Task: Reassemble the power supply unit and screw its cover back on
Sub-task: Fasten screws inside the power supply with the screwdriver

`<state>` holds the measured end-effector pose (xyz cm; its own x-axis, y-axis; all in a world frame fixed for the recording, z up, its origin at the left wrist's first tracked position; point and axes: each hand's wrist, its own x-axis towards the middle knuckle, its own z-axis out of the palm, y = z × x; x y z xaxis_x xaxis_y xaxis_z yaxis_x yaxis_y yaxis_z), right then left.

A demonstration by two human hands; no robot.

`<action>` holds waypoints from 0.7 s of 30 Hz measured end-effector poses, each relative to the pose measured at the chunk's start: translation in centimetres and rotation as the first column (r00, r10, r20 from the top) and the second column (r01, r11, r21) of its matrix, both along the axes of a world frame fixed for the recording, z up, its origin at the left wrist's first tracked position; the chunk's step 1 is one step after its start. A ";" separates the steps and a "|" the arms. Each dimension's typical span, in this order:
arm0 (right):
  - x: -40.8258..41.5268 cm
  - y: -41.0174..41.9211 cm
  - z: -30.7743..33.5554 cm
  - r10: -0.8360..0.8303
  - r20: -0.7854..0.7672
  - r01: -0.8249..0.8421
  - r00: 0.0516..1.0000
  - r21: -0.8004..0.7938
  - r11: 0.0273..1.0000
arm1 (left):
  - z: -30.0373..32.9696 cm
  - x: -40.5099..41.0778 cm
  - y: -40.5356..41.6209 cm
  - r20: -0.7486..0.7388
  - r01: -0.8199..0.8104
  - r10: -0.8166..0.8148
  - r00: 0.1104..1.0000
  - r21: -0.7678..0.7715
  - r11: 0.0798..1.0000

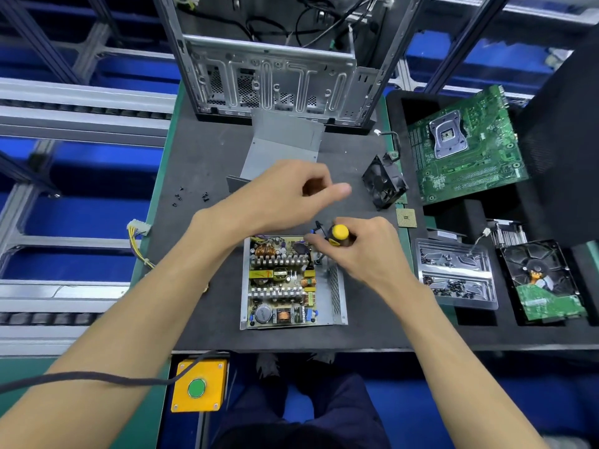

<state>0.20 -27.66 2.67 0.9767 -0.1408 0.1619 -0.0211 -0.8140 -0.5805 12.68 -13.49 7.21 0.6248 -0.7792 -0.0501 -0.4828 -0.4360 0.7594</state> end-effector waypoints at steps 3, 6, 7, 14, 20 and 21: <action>0.5 0.4 -0.1 -0.078 -0.115 0.084 0.990 0.051 0.995 | 2.0 -1.6 -0.2 0.024 0.075 -0.074 0.997 -0.020 0.997; 0.8 0.4 -0.2 -0.040 -0.114 0.035 0.993 -0.044 0.998 | 2.3 -2.0 -0.3 0.101 0.117 -0.128 0.987 0.109 0.987; 0.9 0.3 -0.3 -0.037 -0.108 0.032 0.994 -0.049 0.998 | 2.3 -2.0 -0.3 0.094 0.112 -0.123 0.988 0.116 0.987; -0.3 -0.7 -0.5 0.015 -0.059 0.006 0.998 0.331 0.944 | 2.8 -2.1 0.3 0.093 0.185 -0.194 0.977 0.097 0.978; -0.6 -1.3 -0.6 0.054 -0.048 -0.025 0.997 0.473 0.881 | 2.7 -2.2 0.3 0.052 0.243 -0.245 0.968 0.040 0.969; -0.6 -1.5 -0.8 0.039 -0.054 -0.009 0.998 0.474 0.880 | 2.6 -2.2 0.3 0.075 0.216 -0.218 0.973 0.032 0.976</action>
